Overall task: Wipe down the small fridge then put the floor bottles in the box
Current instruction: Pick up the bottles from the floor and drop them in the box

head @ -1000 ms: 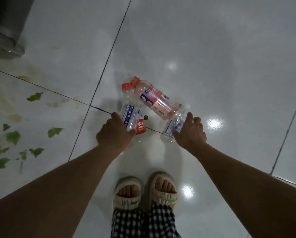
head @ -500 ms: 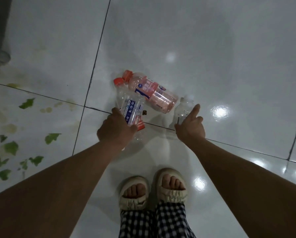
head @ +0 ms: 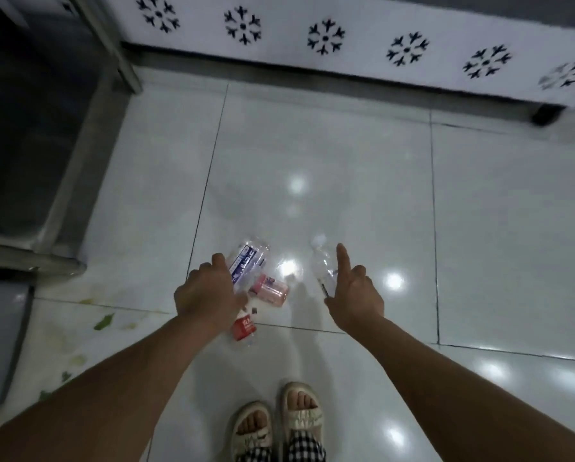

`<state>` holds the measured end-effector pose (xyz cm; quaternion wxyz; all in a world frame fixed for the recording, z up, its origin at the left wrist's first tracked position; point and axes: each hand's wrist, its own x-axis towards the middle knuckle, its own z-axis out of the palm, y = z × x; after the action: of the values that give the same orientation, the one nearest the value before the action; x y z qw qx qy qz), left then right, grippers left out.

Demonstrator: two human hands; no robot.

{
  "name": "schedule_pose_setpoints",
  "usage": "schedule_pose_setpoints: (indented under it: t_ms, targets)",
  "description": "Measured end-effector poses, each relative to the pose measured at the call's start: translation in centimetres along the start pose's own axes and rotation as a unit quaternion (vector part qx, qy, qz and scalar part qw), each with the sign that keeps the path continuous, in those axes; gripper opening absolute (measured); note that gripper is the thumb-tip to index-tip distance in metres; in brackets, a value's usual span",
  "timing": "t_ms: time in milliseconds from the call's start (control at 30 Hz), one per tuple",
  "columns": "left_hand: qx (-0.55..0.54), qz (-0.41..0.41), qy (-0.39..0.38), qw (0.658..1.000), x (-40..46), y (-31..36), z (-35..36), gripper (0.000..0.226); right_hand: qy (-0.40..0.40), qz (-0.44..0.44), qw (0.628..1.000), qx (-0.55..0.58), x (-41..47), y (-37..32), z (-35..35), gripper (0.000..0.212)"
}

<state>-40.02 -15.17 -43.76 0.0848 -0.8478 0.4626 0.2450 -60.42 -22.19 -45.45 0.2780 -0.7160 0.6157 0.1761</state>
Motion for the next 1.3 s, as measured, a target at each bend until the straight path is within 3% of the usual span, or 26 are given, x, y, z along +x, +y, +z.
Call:
schedule_pose_setpoints:
  t_ms: [333,600,933,1300]
  targets:
    - [0.048,0.109,0.092,0.989,-8.5,5.6,-23.0,0.057,0.121,-0.023,0.992,-0.025,-13.0,-1.2,-22.7,0.101]
    - [0.106,0.217,0.167,0.956,-16.7,11.9,-35.5,0.052,0.22,0.006,0.974,-0.054,-23.6,2.5,-34.2,0.099]
    - [0.146,0.34,0.203,0.907,-24.5,25.7,-41.2,0.054,0.289,0.073,0.952,-0.072,-33.0,13.9,-42.2,0.093]
    - [0.151,0.421,0.227,0.865,-32.4,49.8,-40.4,0.051,0.336,0.135,0.93,-0.067,-37.2,36.9,-51.1,0.096]
